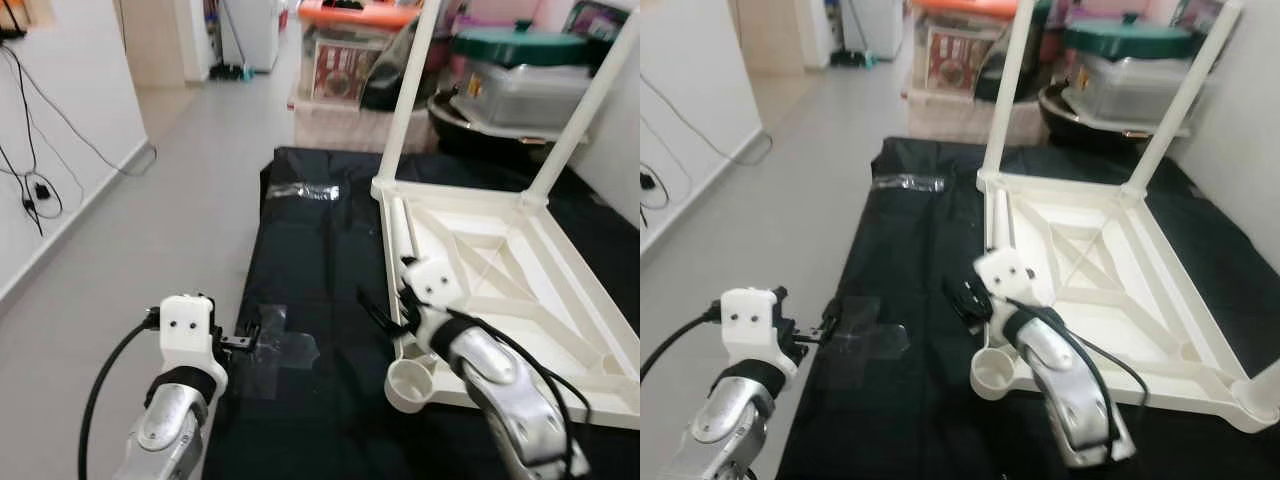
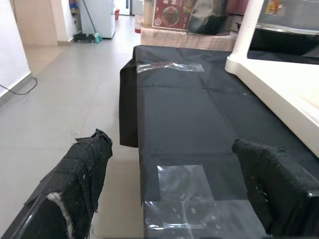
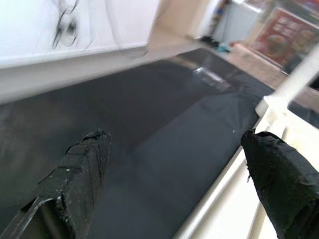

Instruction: Building children table

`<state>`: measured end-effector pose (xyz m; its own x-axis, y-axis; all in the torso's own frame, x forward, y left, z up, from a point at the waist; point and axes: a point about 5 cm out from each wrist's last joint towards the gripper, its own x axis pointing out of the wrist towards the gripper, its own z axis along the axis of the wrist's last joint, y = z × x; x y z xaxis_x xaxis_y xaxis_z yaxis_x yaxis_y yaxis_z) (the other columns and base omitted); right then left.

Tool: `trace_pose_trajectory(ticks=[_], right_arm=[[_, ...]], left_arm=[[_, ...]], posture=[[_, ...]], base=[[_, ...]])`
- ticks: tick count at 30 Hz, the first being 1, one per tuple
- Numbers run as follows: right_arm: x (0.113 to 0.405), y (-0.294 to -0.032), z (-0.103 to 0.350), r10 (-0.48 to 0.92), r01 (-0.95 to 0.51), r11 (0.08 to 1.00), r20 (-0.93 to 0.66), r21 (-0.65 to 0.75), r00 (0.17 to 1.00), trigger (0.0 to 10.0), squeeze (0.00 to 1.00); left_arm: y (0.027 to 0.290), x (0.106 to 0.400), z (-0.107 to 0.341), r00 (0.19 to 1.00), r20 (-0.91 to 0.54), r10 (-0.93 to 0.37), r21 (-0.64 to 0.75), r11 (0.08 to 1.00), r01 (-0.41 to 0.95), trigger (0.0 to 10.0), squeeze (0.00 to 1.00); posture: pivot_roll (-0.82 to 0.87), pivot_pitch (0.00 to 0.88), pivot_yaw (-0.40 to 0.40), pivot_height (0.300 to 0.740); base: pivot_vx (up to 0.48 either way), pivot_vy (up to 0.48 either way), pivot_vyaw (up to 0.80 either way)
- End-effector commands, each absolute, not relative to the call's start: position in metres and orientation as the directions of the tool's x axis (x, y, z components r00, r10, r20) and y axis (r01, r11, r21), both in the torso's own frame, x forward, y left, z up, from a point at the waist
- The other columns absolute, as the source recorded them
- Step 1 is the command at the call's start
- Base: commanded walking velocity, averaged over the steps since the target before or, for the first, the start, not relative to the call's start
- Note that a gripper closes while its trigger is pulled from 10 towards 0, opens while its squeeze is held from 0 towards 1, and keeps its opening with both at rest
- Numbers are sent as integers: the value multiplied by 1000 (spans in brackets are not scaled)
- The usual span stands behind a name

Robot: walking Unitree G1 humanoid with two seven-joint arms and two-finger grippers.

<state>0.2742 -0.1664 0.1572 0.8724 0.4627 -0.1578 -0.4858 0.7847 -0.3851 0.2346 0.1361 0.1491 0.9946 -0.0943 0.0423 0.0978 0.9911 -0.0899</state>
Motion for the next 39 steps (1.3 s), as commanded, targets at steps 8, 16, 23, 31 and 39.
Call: trace_pose_trajectory(ticks=[8, 16, 23, 31, 39], right_arm=[[285, -200, 156, 456, -562, 633, -331, -532, 826, 10000, 0], [292, -207, 148, 429, -608, 528, -431, -593, 794, 10000, 0], [286, -210, 143, 458, -676, 431, -501, -598, 734, 10000, 0], [294, -225, 149, 423, -685, 357, -544, -635, 725, 10000, 0], [304, -230, 153, 387, -657, 361, -535, -662, 752, 10000, 0]], left_arm=[[135, 236, 143, 994, 31, -107, -74, 991, 109, 10000, 0], [136, 238, 142, 993, 32, -110, -62, 992, 112, 10000, 0], [134, 241, 141, 992, 36, -119, -62, 991, 121, 10000, 0], [132, 242, 140, 991, 35, -129, -65, 989, 131, 10000, 0], [128, 243, 139, 990, 37, -137, -67, 988, 139, 10000, 0]], posture=[[-35, 0, -83, 740], [-26, 0, -90, 740], [-31, 0, -91, 740], [-33, 0, -92, 740], [-35, 0, -98, 740]], base=[[0, 0, 0], [0, 0, 0], [0, 0, 0], [0, 0, 0], [0, 0, 0]])
